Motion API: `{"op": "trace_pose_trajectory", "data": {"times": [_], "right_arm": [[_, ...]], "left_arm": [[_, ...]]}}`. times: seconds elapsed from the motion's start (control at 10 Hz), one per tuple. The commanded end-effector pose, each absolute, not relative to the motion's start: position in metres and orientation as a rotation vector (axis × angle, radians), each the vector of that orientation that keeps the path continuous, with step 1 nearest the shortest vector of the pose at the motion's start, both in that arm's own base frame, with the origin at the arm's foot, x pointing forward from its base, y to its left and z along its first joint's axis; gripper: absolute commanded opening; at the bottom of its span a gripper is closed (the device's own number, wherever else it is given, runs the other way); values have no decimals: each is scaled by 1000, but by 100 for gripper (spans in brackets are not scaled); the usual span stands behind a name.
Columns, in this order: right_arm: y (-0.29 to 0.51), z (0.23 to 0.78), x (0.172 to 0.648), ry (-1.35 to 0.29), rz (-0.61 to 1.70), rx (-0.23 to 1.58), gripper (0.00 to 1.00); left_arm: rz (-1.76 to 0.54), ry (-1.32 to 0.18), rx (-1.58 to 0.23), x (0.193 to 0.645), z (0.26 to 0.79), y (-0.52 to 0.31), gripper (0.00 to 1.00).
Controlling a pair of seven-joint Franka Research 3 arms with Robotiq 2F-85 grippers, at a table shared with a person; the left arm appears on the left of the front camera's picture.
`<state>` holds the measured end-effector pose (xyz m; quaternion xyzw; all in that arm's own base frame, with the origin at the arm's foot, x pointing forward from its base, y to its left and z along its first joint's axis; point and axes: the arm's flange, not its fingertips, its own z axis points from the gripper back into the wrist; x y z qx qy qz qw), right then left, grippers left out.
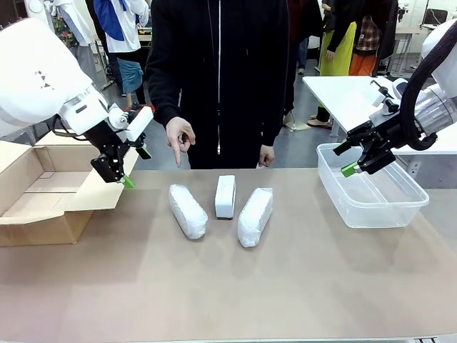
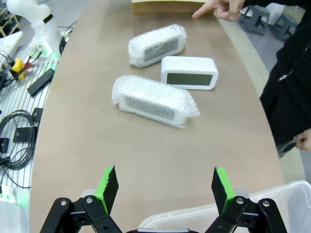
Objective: Separate and place wrapped and unwrapped clocks.
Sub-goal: Pick up the Digital clock indicated by the person.
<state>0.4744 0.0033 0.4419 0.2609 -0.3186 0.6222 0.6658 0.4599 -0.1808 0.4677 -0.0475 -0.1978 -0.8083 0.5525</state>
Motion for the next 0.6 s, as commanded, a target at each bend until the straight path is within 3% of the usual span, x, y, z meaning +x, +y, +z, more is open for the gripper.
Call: {"op": "trace_pose_trajectory", "data": {"times": [0.0, 0.5], "right_arm": [[4, 440, 476, -747, 1399, 607, 100], [4, 440, 476, -747, 1399, 607, 100]], "left_arm": [[-2005, -444, -134, 477, 463, -190, 100], [-2169, -378, -194, 489, 431, -226, 100]]}}
